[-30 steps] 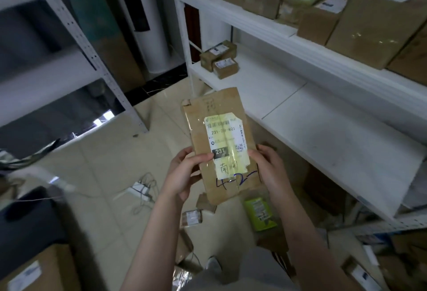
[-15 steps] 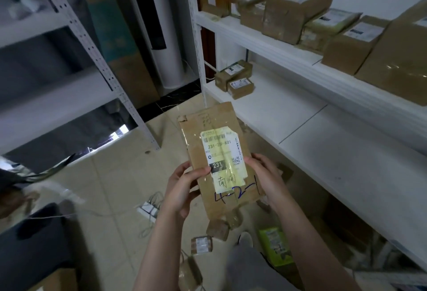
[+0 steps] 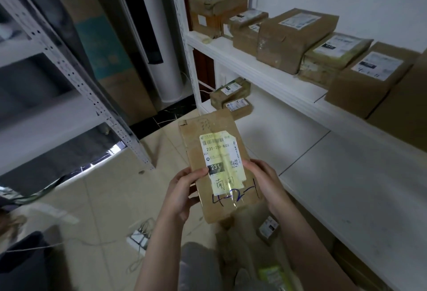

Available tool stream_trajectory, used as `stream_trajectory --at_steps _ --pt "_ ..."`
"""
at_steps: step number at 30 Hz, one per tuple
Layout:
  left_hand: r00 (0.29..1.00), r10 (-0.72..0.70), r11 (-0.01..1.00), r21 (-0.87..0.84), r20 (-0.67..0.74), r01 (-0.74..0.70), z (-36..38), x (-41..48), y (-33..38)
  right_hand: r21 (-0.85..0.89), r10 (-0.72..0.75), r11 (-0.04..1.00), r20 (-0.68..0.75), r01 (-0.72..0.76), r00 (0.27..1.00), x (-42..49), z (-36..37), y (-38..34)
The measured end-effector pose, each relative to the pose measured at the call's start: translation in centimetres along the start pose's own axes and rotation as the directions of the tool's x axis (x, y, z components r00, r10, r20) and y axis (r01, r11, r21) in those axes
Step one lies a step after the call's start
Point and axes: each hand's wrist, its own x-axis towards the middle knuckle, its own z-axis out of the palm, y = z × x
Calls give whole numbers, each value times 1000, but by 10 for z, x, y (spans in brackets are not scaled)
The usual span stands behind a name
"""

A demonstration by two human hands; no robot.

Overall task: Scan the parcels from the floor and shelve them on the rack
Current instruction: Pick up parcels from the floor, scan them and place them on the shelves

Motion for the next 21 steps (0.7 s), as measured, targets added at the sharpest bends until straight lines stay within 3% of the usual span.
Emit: stream_trajectory --at_steps 8,13,21 --pt "998 -57 997 58 4 57 38 72 21 157 112 981 6 -111 994 45 -34 11" --pt "993 -120 990 81 19 118 64 135 27 217 152 968 -114 -125 982 87 -44 22" --pt "966 -256 956 153 31 249 72 255 43 408 403 868 -242 -284 883 165 -17 39"
